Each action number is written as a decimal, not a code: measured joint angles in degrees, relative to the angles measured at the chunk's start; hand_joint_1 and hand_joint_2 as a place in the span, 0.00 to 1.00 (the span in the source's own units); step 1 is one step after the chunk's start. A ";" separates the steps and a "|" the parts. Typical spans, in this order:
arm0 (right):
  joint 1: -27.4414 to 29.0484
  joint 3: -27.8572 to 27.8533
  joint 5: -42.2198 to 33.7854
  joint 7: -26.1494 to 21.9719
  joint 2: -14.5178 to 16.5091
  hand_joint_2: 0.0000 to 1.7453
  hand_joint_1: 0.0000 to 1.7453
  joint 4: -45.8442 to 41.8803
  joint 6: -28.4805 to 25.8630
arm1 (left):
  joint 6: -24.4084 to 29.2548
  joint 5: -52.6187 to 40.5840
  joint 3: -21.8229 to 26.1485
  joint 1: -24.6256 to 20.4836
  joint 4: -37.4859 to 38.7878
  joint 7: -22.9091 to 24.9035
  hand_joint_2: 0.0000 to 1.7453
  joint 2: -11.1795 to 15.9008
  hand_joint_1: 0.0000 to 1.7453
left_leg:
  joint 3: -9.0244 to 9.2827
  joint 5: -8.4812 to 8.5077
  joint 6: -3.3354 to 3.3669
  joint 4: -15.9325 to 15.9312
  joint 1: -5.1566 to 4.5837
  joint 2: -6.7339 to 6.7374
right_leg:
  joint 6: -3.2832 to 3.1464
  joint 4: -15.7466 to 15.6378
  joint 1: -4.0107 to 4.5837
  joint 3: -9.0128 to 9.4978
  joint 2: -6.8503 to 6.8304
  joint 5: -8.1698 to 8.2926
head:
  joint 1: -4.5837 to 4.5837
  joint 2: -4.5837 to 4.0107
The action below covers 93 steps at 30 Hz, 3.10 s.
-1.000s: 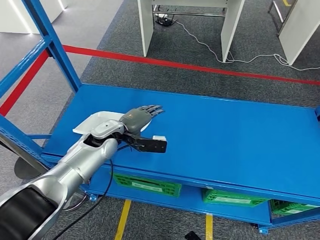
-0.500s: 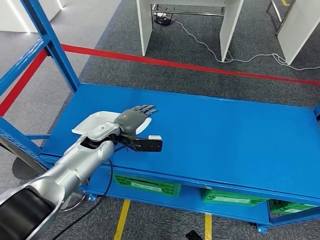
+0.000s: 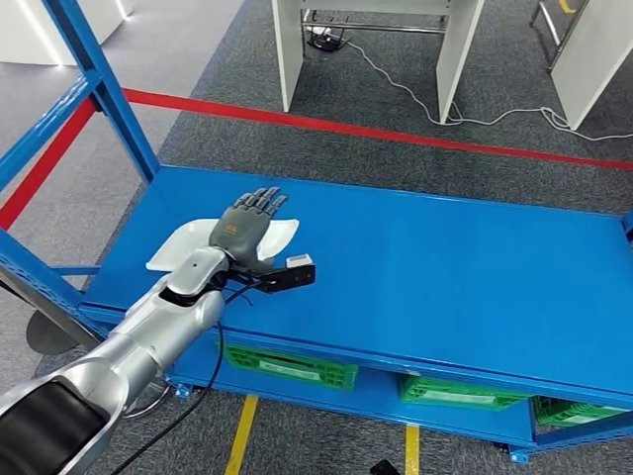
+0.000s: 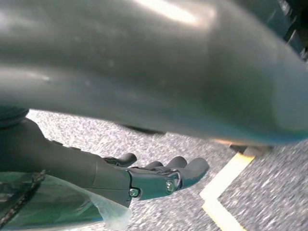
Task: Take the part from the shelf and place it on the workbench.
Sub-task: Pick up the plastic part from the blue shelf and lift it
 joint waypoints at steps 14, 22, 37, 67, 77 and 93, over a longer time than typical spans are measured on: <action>0.28 -0.09 -0.37 0.07 0.00 0.00 0.00 0.00 -0.18 | 1.05 0.06 4.23 3.18 -0.06 -0.25 1.00 0.92 0.00 | 0.23 -0.35 -0.30 0.79 0.11 0.03 | -1.25 -0.11 0.28 0.39 0.26 -0.03 | -0.20 0.00; 0.34 -0.10 -0.40 0.04 -0.02 0.00 0.00 0.00 -0.16 | 0.44 0.38 4.66 3.32 -0.20 -0.70 1.00 0.82 0.00 | 0.78 -0.01 1.15 -0.91 0.25 0.16 | 0.50 13.10 0.11 -6.33 0.11 -6.76 | -0.07 0.00; 0.59 -0.66 -1.83 -0.60 -0.02 0.00 0.00 0.00 -0.86 | -2.87 -0.11 7.24 4.04 -0.48 0.85 1.00 0.54 0.00 | -4.99 -7.04 -1.59 12.41 0.51 0.11 | -1.78 -0.48 0.11 0.88 -0.08 -0.15 | -0.39 0.00; 1.01 -2.96 -3.64 -0.65 0.04 0.00 0.00 0.00 -1.87 | -0.03 -2.03 15.12 11.18 -6.19 9.35 1.00 -1.69 1.00 | -3.69 -6.42 -1.48 10.42 0.45 0.07 | -1.74 -0.50 0.02 1.35 -0.24 -0.38 | -0.39 0.00; 1.00 -3.43 -3.18 -0.48 0.07 0.00 0.00 0.00 -1.85 | 5.54 -1.11 16.99 12.61 -6.79 3.26 1.00 -1.81 1.00 | 1.38 -0.89 -0.21 -0.27 0.04 0.04 | -0.59 -0.56 0.16 1.35 -0.05 -0.24 | -0.32 0.00; 1.04 -3.39 -2.15 -0.50 0.09 0.00 0.00 0.00 -1.97 | 21.01 -8.77 18.54 19.14 -16.47 -5.03 1.00 -0.64 1.00 | 0.80 -0.54 -0.43 -0.15 0.11 0.07 | -0.46 -0.33 0.05 1.51 -0.15 -0.88 | -0.11 0.00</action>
